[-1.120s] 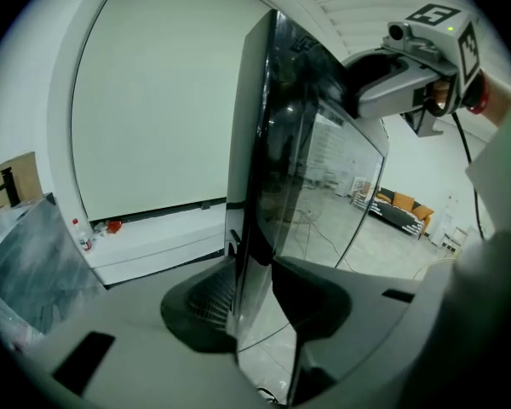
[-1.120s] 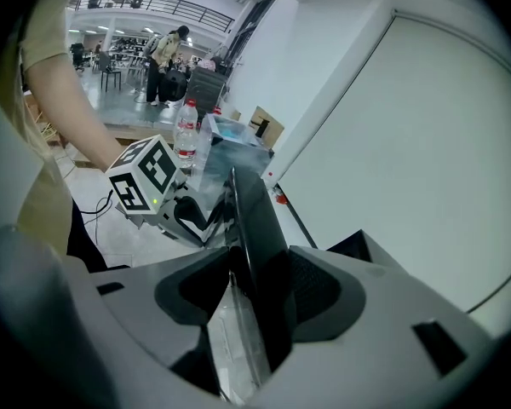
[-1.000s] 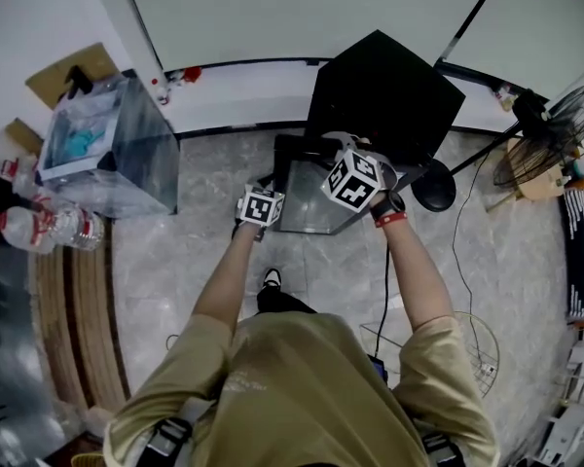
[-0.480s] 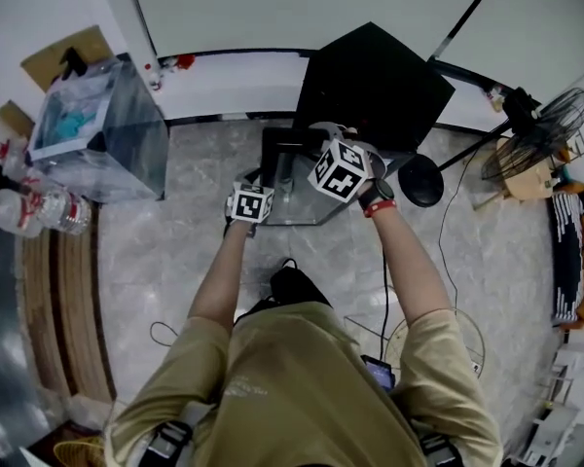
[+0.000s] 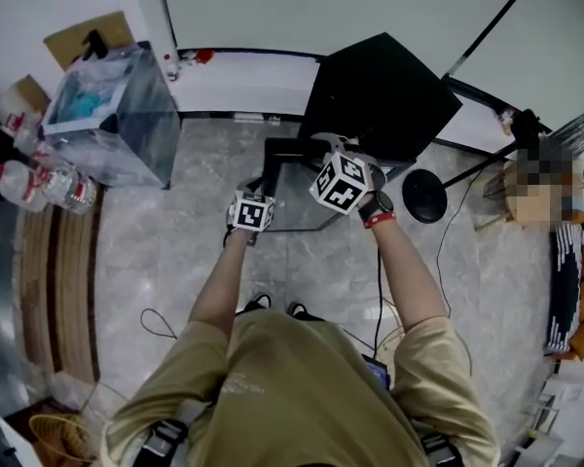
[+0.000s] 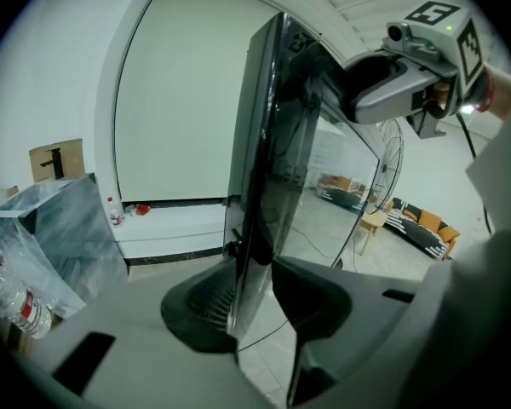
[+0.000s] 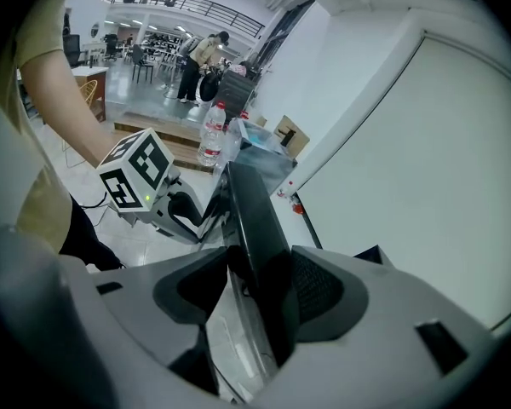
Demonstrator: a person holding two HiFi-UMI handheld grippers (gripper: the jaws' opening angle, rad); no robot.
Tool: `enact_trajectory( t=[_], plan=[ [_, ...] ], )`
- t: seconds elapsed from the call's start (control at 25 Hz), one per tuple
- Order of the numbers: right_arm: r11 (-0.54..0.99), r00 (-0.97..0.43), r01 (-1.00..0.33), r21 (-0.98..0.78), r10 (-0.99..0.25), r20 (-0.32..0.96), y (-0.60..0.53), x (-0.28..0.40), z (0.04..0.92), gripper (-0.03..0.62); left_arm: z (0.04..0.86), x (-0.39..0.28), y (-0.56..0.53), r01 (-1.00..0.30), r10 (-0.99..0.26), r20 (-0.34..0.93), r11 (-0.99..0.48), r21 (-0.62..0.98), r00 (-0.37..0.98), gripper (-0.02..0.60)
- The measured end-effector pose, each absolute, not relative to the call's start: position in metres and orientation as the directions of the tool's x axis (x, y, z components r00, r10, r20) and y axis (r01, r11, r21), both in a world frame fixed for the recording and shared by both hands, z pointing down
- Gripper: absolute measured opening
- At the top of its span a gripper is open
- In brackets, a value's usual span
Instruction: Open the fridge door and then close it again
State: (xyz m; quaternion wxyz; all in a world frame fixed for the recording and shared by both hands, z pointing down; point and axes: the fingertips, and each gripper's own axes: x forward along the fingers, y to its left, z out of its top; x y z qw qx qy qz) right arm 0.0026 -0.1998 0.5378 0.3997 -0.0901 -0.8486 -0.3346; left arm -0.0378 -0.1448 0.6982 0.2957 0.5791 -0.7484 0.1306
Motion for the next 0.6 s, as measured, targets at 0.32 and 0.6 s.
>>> enact_trajectory(
  t=[0.32, 0.6],
  plan=[
    [0.722, -0.668, 0.480, 0.498, -0.068, 0.741, -0.184, 0.023, 0.539, 0.239, 0.699, -0.011, -0.126, -0.921, -0.757, 0.619, 0.366, 0.134, -0.211, 0.130],
    [0.690, -0.673, 0.520, 0.504, -0.033, 0.739, -0.174, 0.044, 0.539, 0.244, 0.700, 0.014, -0.114, -0.899, -0.740, 0.621, 0.420, 0.124, -0.260, 0.130]
  ],
)
